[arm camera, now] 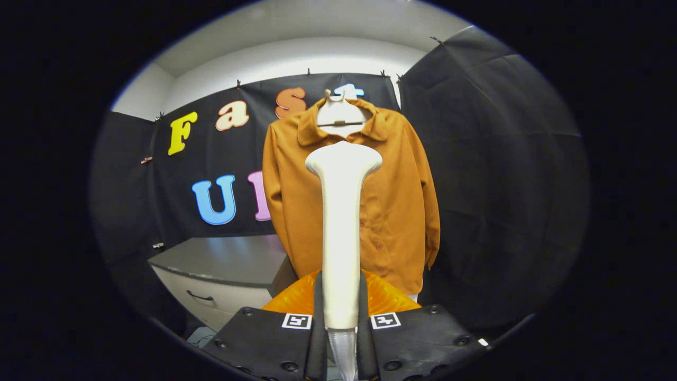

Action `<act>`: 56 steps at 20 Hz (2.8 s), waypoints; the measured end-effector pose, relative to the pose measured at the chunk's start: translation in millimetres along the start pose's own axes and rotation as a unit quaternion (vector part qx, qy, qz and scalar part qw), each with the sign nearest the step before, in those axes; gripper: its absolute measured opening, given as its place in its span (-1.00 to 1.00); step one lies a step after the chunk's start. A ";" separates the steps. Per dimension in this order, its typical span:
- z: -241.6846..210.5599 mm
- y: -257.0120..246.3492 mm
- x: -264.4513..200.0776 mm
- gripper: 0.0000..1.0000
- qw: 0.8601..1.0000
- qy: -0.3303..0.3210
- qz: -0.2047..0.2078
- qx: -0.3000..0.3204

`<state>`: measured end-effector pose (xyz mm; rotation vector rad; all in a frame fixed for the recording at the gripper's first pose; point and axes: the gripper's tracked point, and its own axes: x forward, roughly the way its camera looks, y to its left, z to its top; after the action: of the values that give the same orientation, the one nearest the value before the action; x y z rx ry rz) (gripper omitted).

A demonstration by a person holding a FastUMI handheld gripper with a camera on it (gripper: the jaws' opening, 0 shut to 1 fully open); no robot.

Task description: Iron the clothes twice with a garment steamer, once on the left side and once on the right side.

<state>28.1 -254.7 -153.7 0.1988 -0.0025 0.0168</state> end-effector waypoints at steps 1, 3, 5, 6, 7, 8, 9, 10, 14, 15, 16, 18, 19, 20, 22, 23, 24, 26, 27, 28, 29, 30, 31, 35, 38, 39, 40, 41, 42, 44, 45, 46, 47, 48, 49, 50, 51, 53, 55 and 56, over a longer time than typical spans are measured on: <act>15.7 -0.9 0.1 -0.49 1.000 -0.015 0.002 -0.001; 45.2 1.0 6.2 -0.49 0.999 -0.040 0.004 -0.004; 74.0 0.2 8.8 -0.49 0.998 -0.064 0.008 -0.002; 87.8 -0.5 9.8 -0.49 0.997 -0.077 0.010 -0.001; 100.6 -1.2 12.1 -0.49 0.996 -0.091 0.012 -0.002; 114.4 -3.0 15.8 -0.49 0.994 -0.104 0.013 -0.004; 126.1 -5.4 19.3 -0.50 0.993 -0.116 0.014 -0.005; 136.7 -8.3 24.7 -0.49 0.992 -0.123 0.014 -0.006; 162.6 -25.1 49.5 -0.50 0.990 -0.139 0.015 0.001; 163.2 -31.9 58.2 -0.49 0.991 -0.136 0.012 -0.003; 164.2 -37.2 66.3 -0.49 0.991 -0.133 0.011 -0.003; 160.1 -47.8 82.0 -0.49 0.992 -0.126 0.011 0.007; 154.2 -54.3 91.2 -0.49 0.993 -0.120 0.009 0.011; 144.8 -62.6 102.1 -0.49 0.994 -0.112 0.003 0.013; 126.7 -75.1 116.1 -0.49 0.995 -0.097 -0.005 0.017; 118.1 -79.9 121.7 -0.49 0.996 -0.091 -0.007 0.020; 111.2 -82.4 126.9 -0.49 0.996 -0.084 -0.006 0.024; 93.1 -89.0 137.7 -0.49 0.997 -0.071 -0.004 0.030; 86.1 -91.2 142.6 -0.49 0.997 -0.067 -0.005 0.028; 79.4 -94.0 147.1 -0.49 0.998 -0.064 -0.008 0.024; 72.8 -96.7 150.1 -0.49 0.998 -0.060 -0.009 0.023; 66.4 -98.6 151.7 -0.49 0.998 -0.054 -0.009 0.023; 58.4 -99.8 152.8 -0.49 0.999 -0.048 -0.010 0.023; 15.9 -102.3 151.0 -0.49 1.000 -0.010 -0.010 0.026; -21.8 -104.0 144.9 -0.49 0.999 0.020 -0.014 0.030; -34.8 -105.5 140.8 -0.49 0.999 0.032 -0.015 0.033; -45.2 -107.6 138.6 -0.49 0.998 0.041 -0.018 0.035; -56.3 -109.4 135.9 -0.49 0.998 0.049 -0.020 0.037; -67.6 -110.2 132.5 -0.49 0.997 0.058 -0.023 0.038; -86.9 -112.8 125.5 -0.49 0.996 0.075 -0.028 0.041; -98.5 -116.2 122.7 -0.48 0.995 0.084 -0.030 0.042; -109.1 -118.2 118.7 -0.48 0.994 0.092 -0.032 0.044; -117.9 -118.3 115.7 -0.48 0.993 0.100 -0.034 0.044; -127.1 -118.1 111.9 -0.48 0.993 0.108 -0.036 0.044; -135.9 -118.5 108.9 -0.49 0.992 0.115 -0.038 0.045; -145.0 -118.8 105.6 -0.48 0.991 0.123 -0.040 0.045; -154.3 -116.8 103.2 -0.48 0.989 0.131 -0.042 0.046; -174.4 -113.4 98.0 -0.48 0.987 0.148 -0.046 0.046; -193.6 -111.8 92.6 -0.49 0.984 0.167 -0.049 0.048; -202.5 -112.2 90.3 -0.48 0.982 0.174 -0.050 0.049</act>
<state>120.5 -323.2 -374.0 0.2932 0.3573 -0.0490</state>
